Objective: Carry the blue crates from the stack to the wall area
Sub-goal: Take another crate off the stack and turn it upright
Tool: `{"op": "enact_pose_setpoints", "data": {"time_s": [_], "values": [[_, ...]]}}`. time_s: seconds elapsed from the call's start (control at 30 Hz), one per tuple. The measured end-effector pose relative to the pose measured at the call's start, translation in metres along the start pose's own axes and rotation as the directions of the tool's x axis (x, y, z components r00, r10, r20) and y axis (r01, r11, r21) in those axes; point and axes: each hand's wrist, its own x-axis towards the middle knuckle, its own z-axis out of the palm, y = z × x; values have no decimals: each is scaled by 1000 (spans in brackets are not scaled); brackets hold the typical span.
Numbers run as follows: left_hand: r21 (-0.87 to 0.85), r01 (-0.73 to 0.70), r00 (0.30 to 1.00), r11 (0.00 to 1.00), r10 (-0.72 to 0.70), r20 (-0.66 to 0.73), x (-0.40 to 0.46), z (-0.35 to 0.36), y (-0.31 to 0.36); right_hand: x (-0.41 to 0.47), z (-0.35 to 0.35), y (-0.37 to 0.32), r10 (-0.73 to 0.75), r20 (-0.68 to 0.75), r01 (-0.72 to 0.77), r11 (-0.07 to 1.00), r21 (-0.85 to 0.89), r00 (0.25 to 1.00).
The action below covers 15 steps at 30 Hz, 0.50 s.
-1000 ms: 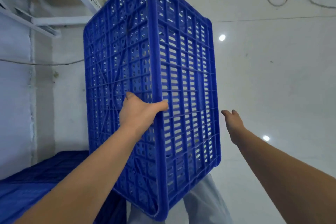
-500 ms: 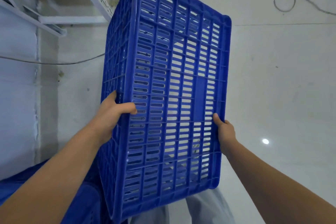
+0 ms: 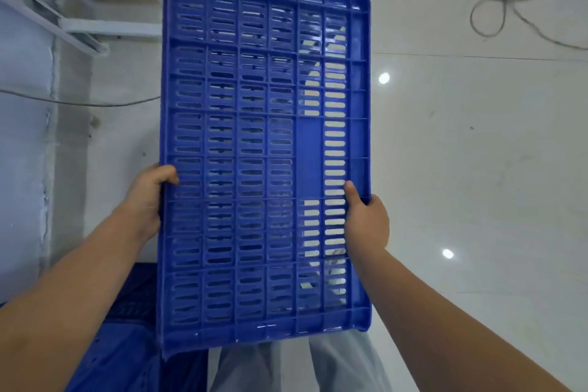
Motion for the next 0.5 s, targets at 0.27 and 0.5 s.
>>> {"op": "enact_pose_setpoints", "data": {"time_s": [0.27, 0.5], "values": [[145, 73, 996, 987, -64, -69, 21, -36, -22, -26, 34, -8, -51, 6, 52, 992, -116, 999], [176, 55, 990, 983, -31, -137, 17, -37, -44, -22, 31, -18, -108, 5, 107, 975, -195, 994]]}}
